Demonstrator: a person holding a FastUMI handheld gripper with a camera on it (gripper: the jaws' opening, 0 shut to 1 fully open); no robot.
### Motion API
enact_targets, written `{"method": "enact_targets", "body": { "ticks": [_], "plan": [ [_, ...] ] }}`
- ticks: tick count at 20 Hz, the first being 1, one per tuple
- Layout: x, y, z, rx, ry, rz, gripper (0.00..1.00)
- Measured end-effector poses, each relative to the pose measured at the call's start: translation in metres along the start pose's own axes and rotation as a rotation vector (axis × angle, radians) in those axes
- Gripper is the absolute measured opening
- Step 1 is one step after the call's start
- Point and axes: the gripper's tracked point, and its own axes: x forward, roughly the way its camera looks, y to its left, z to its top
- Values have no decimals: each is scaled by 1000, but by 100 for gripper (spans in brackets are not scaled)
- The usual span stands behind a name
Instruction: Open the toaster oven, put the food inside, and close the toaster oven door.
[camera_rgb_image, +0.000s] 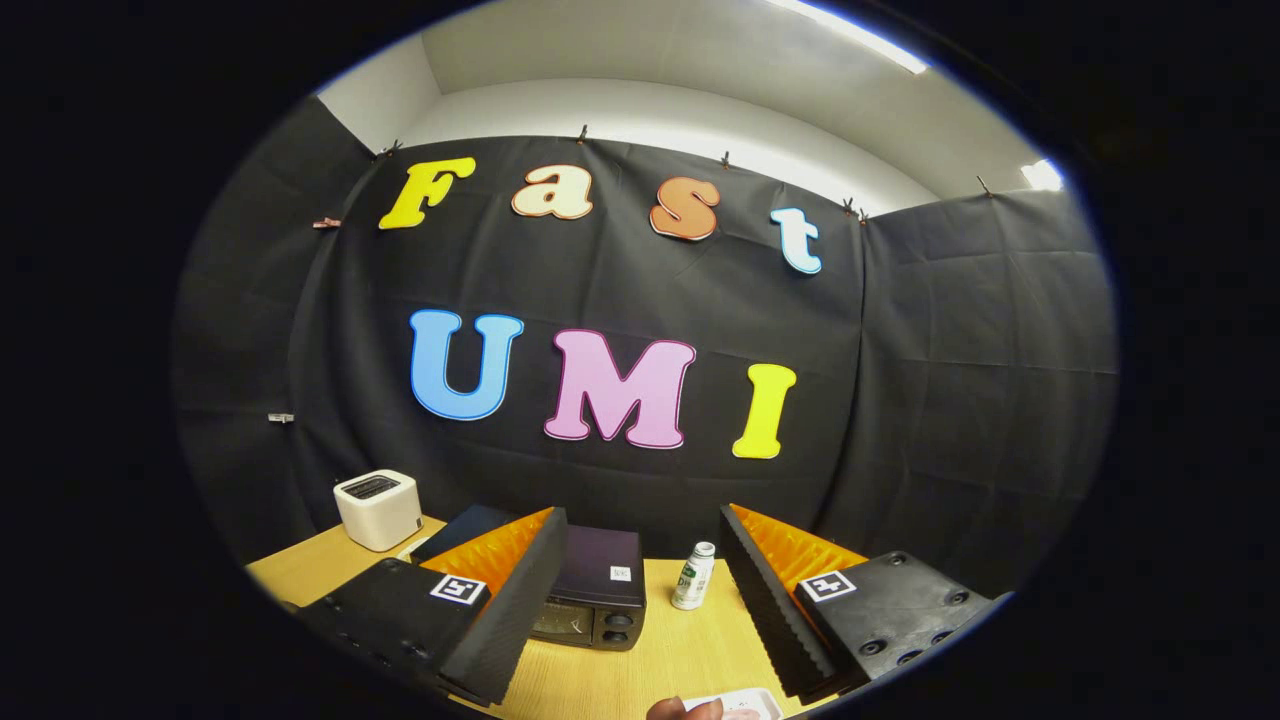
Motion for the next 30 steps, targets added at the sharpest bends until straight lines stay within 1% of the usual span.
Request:
{"method": "enact_targets", "body": {
  "ticks": [9,14,18,24,27,30],
  "plan": [
    [3,19,-9,13,25,19,98],
    [11,46,-24,59,66,47,98],
    [26,78,-49,90,122,81,98],
    [52,127,-106,122,242,131,98],
    [65,142,-137,115,292,142,98],
    [77,152,-169,138,350,143,98]
  ]
}}
